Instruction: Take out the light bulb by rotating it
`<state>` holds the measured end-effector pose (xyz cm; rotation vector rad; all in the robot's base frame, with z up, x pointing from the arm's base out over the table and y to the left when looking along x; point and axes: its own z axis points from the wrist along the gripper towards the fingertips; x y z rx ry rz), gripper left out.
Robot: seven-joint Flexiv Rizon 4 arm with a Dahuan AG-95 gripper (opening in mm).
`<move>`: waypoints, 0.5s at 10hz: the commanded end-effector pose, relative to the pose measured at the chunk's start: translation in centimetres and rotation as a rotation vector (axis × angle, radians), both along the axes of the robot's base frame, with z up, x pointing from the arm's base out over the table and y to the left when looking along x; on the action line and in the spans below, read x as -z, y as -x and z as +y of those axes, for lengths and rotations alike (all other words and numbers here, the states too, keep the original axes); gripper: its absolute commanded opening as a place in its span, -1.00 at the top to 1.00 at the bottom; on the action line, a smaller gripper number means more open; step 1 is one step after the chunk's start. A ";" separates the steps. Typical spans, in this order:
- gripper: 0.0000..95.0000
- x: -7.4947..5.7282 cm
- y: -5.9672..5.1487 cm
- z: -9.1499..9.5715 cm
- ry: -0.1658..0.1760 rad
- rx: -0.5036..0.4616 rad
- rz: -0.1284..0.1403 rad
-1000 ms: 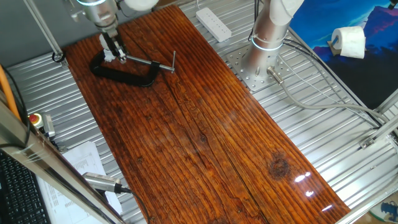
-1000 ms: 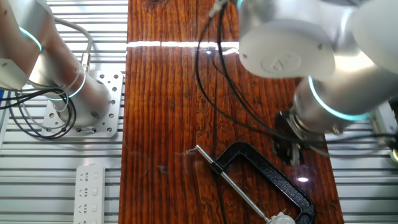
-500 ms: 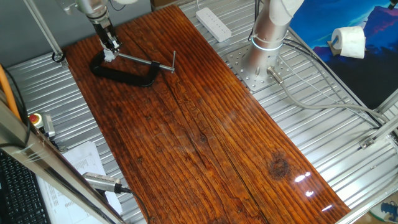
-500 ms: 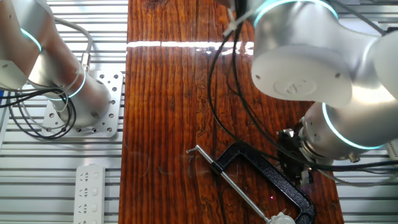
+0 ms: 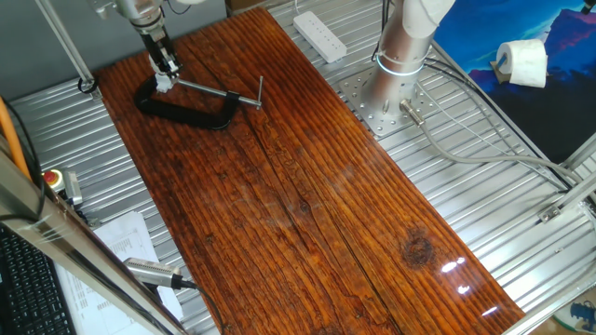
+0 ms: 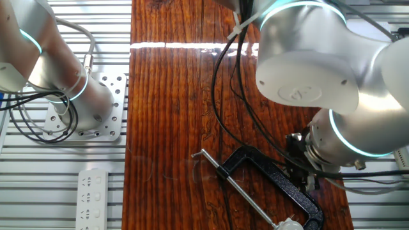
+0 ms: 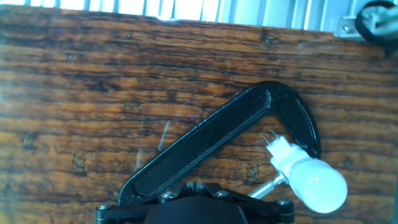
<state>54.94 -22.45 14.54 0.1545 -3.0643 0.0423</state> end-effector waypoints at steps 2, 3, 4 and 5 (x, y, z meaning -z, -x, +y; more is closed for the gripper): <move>1.00 0.1 0.2 -1.5 0.000 -0.060 -0.020; 1.00 0.0 0.0 -2.2 -0.001 -0.077 -0.020; 1.00 0.0 -0.1 -2.7 -0.003 -0.087 -0.019; 1.00 -0.1 -0.2 -3.4 -0.003 -0.104 -0.019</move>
